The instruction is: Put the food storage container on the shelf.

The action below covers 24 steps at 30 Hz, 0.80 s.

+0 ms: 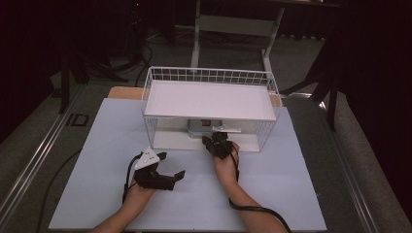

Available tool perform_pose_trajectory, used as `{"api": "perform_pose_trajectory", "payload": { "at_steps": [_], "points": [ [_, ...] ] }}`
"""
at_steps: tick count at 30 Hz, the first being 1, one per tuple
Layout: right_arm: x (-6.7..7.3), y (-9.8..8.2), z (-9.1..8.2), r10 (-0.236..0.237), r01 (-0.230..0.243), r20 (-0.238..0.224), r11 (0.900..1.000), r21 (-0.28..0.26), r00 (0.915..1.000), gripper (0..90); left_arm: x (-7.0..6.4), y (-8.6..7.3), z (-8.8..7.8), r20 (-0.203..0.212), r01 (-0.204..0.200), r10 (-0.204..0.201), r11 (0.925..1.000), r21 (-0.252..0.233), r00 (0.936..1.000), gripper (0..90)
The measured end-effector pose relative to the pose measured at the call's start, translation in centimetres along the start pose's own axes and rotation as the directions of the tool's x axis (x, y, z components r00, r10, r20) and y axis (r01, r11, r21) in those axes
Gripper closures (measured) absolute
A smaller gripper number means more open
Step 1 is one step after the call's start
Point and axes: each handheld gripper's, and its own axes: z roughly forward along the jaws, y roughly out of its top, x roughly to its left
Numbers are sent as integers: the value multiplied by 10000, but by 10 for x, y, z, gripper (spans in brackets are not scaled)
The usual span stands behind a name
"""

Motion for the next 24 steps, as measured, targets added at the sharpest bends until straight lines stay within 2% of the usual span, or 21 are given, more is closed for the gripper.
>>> {"api": "perform_pose_trajectory", "payload": {
  "at_steps": [9, 15, 17, 18, 20, 22, 23, 24],
  "points": [
    [-4, 4, 2, 145, -145, 93, 9999, -10, 9999, 895, -1, 0, 0, 10, 25, -25, 10000, 9, 10000, 15],
    [2, 3, -2, 33, -33, 28, 10000, -14, 10000, 877, 0, 0, 0, 202, 74, -74, 10000, -17, 9998, 15],
    [5, 1, -5, -151, 151, -16, 9999, -56, 9999, 862, 0, 0, 0, 225, -152, 152, 9999, -2, 9996, 15],
    [10, -1, -9, -241, 242, -167, 9997, 87, 9996, 846, 0, 1, 0, 164, -275, 275, 9996, -1, 9995, 15],
    [13, -4, -13, -347, 351, -283, 9993, 129, 9990, 820, 1, 2, -1, 196, -258, 260, 9996, -76, 9995, 15],
    [15, -5, -18, -528, 528, -463, 9986, 1, 9975, 716, 1, 3, -2, 172, -275, 277, 9996, -96, 9995, 15],
    [15, -5, -18, -528, 528, -463, 9986, 1, 9975, 716, 1, 3, -2, 217, -318, 322, 9993, -183, 9992, 15],
    [17, -7, -21, -609, 604, -493, 9981, -114, 9969, 659, 2, 4, -3, 250, -310, 315, 9993, -203, 9992, 15]
  ]
}}
